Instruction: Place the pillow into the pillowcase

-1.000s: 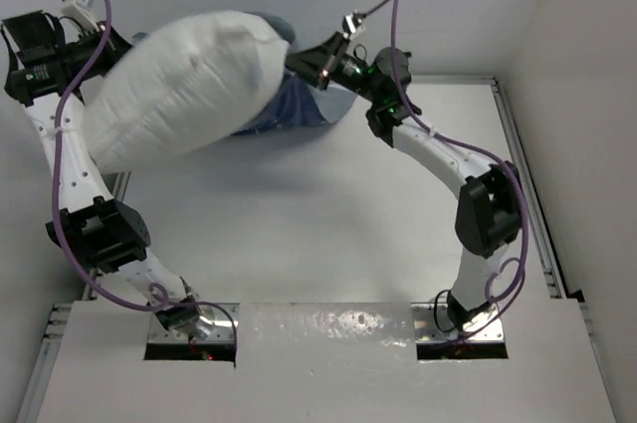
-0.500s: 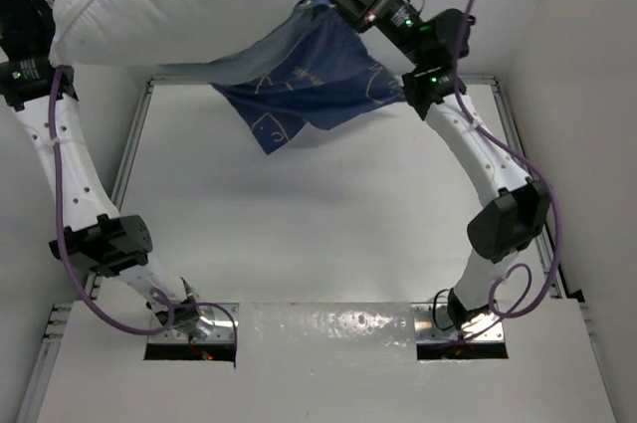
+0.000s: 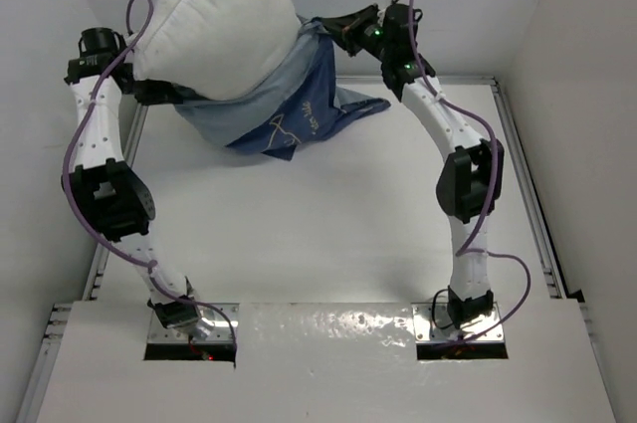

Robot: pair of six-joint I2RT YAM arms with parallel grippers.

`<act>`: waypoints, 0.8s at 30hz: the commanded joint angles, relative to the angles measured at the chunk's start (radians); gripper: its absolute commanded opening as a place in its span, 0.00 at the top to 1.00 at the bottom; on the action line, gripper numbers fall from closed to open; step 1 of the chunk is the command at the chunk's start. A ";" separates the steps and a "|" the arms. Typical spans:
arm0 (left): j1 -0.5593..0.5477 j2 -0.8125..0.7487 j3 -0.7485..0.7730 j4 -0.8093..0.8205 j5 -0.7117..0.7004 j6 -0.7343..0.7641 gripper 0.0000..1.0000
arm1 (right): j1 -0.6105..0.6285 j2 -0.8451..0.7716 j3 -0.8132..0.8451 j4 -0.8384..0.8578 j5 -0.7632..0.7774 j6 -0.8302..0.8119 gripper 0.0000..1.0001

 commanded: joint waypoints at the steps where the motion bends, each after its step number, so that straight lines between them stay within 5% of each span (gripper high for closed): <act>1: 0.010 0.127 -0.010 -0.115 0.050 0.098 1.00 | -0.041 0.093 0.074 -0.115 0.131 -0.038 1.00; 4: 0.019 0.165 -0.047 -0.097 0.065 0.115 1.00 | -0.035 0.139 0.049 -0.117 0.209 -0.021 1.00; 8: 0.039 0.201 -0.018 -0.043 0.122 0.094 1.00 | -0.052 0.280 0.227 -0.319 0.373 -0.038 1.00; 13: 0.052 0.209 0.082 -0.029 0.249 0.088 1.00 | -0.032 0.305 0.296 -0.272 0.416 -0.029 1.00; 18: 0.077 0.091 0.075 -0.063 0.424 0.112 1.00 | 0.026 0.129 0.238 -0.129 0.297 -0.081 1.00; 21: 0.082 -0.012 0.094 -0.062 0.537 0.099 1.00 | 0.074 -0.094 0.044 0.041 0.192 -0.038 1.00; 24: 0.092 -0.127 0.148 0.077 0.602 -0.028 1.00 | 0.091 -0.262 0.029 0.188 0.122 -0.026 1.00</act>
